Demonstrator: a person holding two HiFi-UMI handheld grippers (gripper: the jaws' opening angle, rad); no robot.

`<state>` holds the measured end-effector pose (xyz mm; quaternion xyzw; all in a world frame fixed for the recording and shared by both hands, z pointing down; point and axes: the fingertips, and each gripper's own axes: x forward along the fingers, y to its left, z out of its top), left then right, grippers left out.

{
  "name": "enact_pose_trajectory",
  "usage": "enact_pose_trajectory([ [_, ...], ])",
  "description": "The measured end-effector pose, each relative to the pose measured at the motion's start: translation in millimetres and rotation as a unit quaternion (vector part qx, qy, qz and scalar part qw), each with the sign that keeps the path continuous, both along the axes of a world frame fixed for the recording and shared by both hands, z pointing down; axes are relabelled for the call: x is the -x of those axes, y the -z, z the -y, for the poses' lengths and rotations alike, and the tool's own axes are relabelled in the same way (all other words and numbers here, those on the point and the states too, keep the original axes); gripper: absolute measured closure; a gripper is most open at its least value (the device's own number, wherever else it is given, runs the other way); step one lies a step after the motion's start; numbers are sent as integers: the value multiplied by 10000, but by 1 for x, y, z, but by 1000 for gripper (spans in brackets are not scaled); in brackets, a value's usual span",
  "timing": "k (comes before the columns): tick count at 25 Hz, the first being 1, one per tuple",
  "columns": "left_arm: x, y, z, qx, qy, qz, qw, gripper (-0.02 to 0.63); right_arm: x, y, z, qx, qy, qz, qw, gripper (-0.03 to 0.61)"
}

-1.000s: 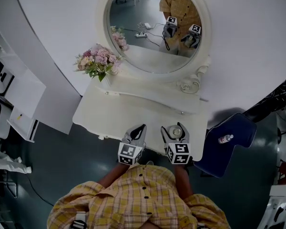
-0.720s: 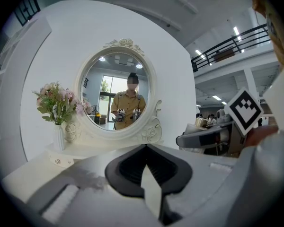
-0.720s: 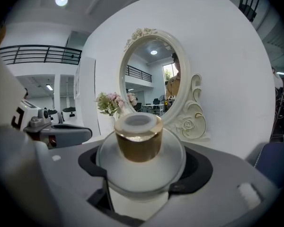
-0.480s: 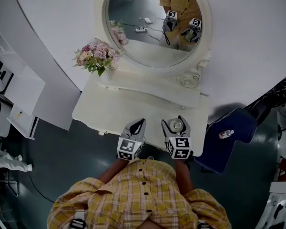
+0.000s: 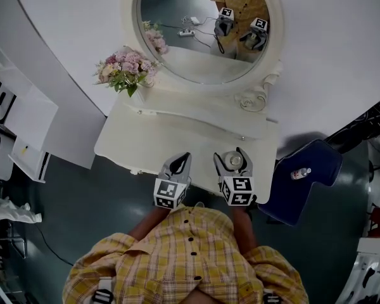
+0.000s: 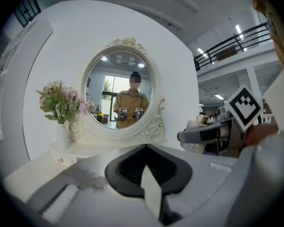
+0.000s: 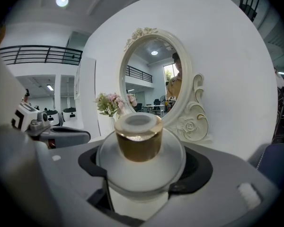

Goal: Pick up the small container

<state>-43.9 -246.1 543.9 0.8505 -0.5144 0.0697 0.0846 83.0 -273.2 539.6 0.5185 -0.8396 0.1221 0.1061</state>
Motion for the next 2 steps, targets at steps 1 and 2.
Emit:
enact_pose_trajectory([
  [1, 0, -1, 1, 7, -2, 1, 10000, 615, 0, 0, 1, 3, -2, 3, 10000, 235],
  [2, 1, -1, 2, 13, -6, 2, 10000, 614, 0, -1, 2, 6, -5, 7, 10000, 235],
])
